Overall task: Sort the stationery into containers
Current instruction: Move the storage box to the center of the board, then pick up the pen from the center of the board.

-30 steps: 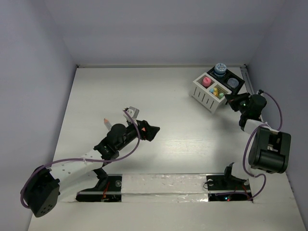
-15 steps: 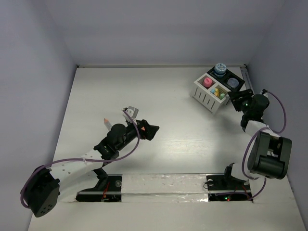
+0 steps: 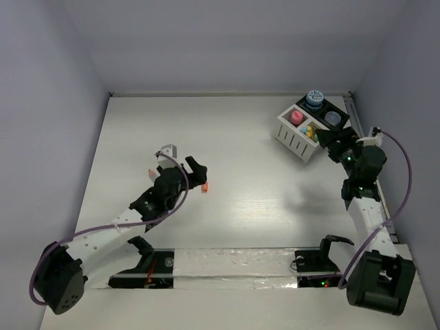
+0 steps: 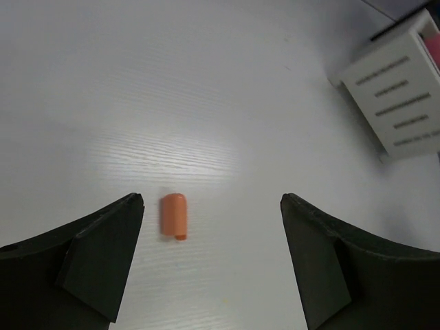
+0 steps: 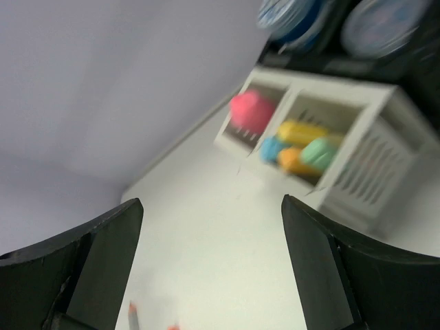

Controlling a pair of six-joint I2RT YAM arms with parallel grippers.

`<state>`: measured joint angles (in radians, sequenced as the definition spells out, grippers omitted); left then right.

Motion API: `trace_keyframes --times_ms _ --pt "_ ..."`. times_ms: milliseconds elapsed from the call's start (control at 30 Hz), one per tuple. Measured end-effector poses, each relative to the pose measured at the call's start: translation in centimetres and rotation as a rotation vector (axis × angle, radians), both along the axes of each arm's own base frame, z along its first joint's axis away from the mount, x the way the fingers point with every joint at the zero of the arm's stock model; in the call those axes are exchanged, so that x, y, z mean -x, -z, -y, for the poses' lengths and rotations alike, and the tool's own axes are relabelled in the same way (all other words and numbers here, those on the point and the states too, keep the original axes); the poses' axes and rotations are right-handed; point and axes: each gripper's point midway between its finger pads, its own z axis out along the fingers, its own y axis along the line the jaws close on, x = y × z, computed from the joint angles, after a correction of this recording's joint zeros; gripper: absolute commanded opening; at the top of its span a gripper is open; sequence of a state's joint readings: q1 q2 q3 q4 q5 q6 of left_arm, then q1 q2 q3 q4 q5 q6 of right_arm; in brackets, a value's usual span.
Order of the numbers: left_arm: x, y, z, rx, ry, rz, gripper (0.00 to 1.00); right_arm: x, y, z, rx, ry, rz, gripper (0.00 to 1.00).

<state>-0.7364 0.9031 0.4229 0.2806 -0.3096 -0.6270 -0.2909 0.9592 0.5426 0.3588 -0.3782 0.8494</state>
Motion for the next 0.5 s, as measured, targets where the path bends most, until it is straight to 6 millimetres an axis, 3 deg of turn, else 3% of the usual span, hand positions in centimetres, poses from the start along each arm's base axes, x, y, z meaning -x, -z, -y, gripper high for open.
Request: trace_keyframes --times_ms 167,300,500 --pt "-2.4 1.1 -6.7 0.003 -0.294 -0.106 0.8 1.7 1.0 -8.8 0.051 -0.279 -0.026 0.88" --pt "-3.1 3.0 -11.6 -0.002 -0.479 -0.206 0.81 4.1 1.8 -15.0 0.093 -0.495 -0.036 0.88" --pt "-2.3 7.3 -15.2 -0.094 -0.623 -0.39 0.81 6.3 2.3 -18.7 0.137 -0.647 -0.025 0.88"
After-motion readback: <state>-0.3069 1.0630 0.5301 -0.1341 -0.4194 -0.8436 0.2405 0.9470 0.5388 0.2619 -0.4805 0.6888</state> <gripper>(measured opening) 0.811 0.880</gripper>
